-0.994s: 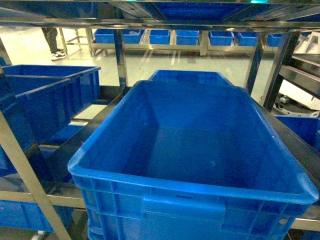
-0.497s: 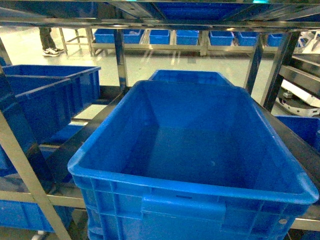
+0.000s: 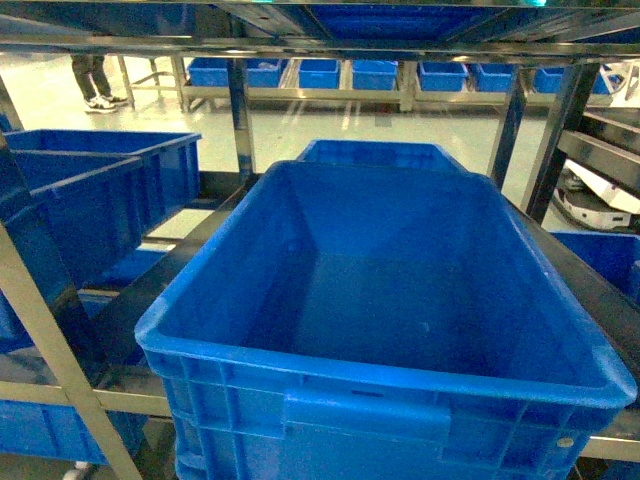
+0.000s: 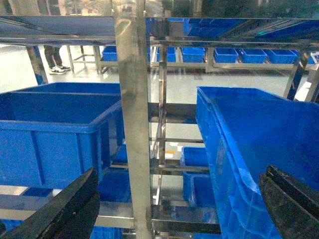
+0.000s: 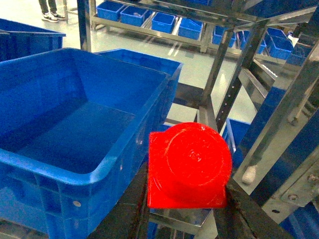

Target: Pick red block from blue box to shelf

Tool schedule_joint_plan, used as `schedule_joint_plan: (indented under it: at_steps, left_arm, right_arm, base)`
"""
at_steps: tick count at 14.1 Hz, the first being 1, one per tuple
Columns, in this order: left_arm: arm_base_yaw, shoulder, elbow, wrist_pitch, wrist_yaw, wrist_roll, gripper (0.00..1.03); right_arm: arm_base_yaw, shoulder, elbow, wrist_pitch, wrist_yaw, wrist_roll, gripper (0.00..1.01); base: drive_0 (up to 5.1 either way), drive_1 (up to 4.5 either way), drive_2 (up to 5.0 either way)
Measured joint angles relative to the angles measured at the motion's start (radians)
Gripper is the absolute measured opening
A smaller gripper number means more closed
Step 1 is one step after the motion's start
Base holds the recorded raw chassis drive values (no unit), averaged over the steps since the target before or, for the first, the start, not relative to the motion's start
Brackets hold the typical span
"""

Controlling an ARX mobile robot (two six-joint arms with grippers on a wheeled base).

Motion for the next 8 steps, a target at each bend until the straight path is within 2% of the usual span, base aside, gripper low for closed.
schedule_joint_plan:
  at_steps: [4, 8]
  left_arm:
    - [0.0, 0.0, 0.0, 0.0, 0.0, 0.0, 0.98]
    - [0.0, 0.0, 0.0, 0.0, 0.0, 0.0, 0.98]
  right_arm:
    - [-0.003, 0.332, 0.01, 0.301, -0.012, -0.017, 0.29]
    - [0.061, 0.631, 0.079, 0.515, -0.005, -0.032, 0.28]
  base:
    - [0.0, 0.0, 0.0]
    - [0.0, 0.0, 0.0]
